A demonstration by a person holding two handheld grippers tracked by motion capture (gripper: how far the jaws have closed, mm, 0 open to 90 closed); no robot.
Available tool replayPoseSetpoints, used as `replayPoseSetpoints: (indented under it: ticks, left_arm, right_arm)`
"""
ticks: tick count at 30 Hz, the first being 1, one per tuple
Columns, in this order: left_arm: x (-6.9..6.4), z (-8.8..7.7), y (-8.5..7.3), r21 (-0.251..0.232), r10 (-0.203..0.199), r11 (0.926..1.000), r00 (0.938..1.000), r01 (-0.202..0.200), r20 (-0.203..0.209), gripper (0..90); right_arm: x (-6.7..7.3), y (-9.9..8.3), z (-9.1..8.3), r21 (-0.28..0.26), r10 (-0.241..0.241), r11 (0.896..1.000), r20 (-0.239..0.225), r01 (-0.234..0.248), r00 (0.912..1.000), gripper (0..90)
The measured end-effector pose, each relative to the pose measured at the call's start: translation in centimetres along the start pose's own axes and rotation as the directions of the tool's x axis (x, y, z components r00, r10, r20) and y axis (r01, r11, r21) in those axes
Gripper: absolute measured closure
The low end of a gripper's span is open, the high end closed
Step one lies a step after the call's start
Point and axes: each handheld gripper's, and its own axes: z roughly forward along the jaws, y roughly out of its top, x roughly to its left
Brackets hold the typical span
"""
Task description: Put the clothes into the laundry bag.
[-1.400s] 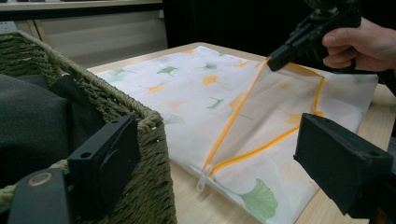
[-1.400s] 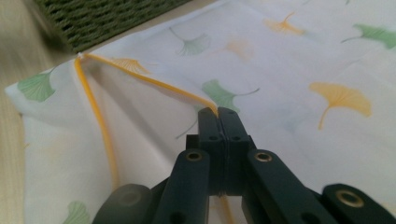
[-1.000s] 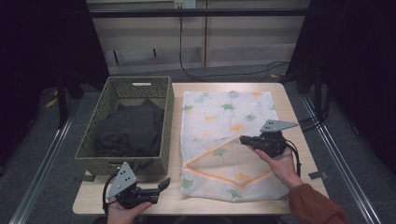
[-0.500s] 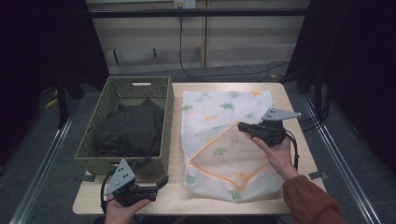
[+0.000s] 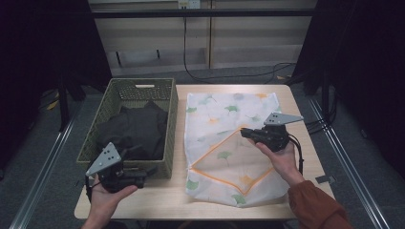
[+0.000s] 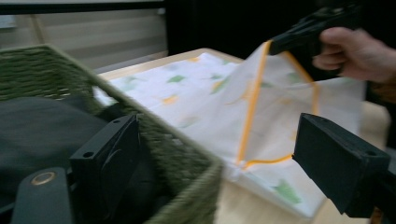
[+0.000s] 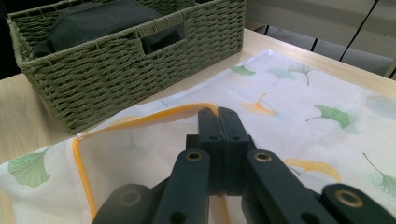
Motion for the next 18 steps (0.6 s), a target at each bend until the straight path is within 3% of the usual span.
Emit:
replayPoseSetpoints:
  ticks: [2, 4, 6, 8, 10, 12, 14, 15, 18]
  left_arm:
    - [0.6, 0.1, 0.7, 0.019, -0.009, 0.9998, 0.9999, 0.009, -0.006, 13.7]
    - [1.2, 0.2, 1.3, 0.032, 0.018, 0.9993, 0.9997, -0.017, -0.017, 13.4]
    - [1.6, 0.4, 1.8, 0.035, -0.015, 0.9993, 0.9999, 0.015, -0.004, 13.3]
    - [1.8, 0.5, 2.7, 0.062, -0.016, 0.9979, 0.9994, 0.018, -0.032, 13.5]
    - [2.1, 0.4, 3.7, 0.032, -0.027, 0.9991, 0.9994, 0.028, -0.021, 14.1]
    - [2.3, 0.5, 4.5, 0.036, -0.021, 0.9991, 0.9984, 0.023, -0.051, 13.3]
    - [2.6, 0.8, 4.9, 0.054, -0.009, 0.9985, 0.9992, 0.011, -0.040, 11.4]
    - [3.2, 1.2, 5.4, 0.087, -0.007, 0.9961, 0.9995, 0.009, -0.030, 11.5]
    - [4.4, 1.9, 6.0, 0.141, -0.012, 0.9899, 0.9984, 0.019, -0.056, 12.8]
  right_arm:
    - [-0.1, -0.1, 0.0, 0.001, 0.000, 1.000, -0.003, 0.000, 1.0000, 89.6]
    - [-0.2, -0.1, 0.0, 0.003, 0.001, 1.000, 0.000, -0.001, 1.0000, 89.6]
    - [-0.2, -0.2, 0.0, 0.005, 0.005, 1.000, 0.000, -0.005, 1.0000, 89.6]
    - [-0.2, -0.3, 0.0, 0.010, 0.004, 1.000, -0.005, -0.004, 1.0000, 89.7]
    - [-0.3, -0.4, 0.1, 0.019, -0.001, 1.000, -0.007, 0.001, 1.0000, 89.6]
    - [-0.2, -0.5, 0.2, 0.021, 0.001, 1.000, -0.006, -0.001, 1.0000, 89.6]
    - [-0.3, -0.5, 0.2, 0.022, -0.001, 1.000, -0.009, 0.001, 1.0000, 89.6]
    - [-0.3, -0.5, 0.3, 0.024, 0.000, 1.000, -0.009, 0.000, 1.0000, 89.6]
    - [-0.2, -0.5, 0.3, 0.033, -0.005, 0.999, -0.008, 0.005, 1.0000, 89.6]
